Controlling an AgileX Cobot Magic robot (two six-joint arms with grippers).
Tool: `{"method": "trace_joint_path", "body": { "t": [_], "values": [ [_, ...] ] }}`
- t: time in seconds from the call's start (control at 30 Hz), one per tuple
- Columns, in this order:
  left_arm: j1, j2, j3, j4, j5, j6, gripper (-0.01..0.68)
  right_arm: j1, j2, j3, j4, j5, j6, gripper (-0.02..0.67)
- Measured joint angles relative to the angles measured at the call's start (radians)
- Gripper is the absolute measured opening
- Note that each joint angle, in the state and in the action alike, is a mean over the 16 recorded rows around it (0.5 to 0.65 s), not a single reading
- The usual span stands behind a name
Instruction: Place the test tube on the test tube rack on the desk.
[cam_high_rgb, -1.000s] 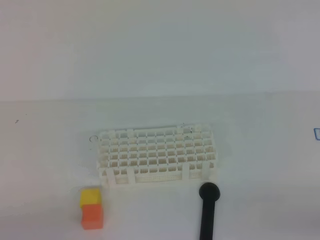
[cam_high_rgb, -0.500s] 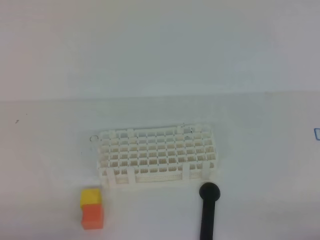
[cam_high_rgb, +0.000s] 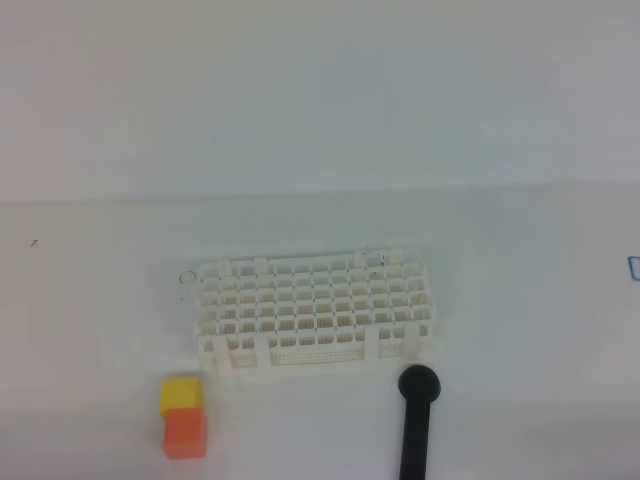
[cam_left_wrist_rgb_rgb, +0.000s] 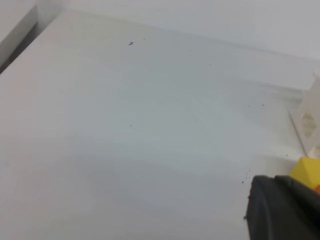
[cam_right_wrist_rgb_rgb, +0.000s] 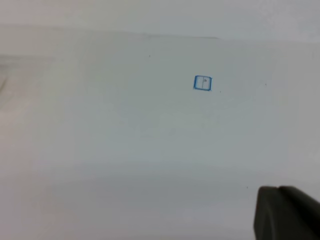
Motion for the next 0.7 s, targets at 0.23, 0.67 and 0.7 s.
{"method": "trace_joint_path", "body": {
  "t": [0.23, 0.67, 0.7],
  "values": [
    [0.000, 0.000, 0.000, 0.001, -0.001, -0.002, -0.001, 0.000, 0.000, 0.000, 0.000, 0.000, -0.003, -0.001],
    [-0.009, 0.000, 0.000, 0.001, -0.002, -0.002, -0.001, 0.001, 0.000, 0.000, -0.006, 0.000, -0.003, -0.001],
    [-0.015, 0.000, 0.000, 0.001, -0.002, -0.002, -0.001, 0.001, 0.000, 0.000, -0.006, 0.000, -0.003, -0.001]
  ]
}}
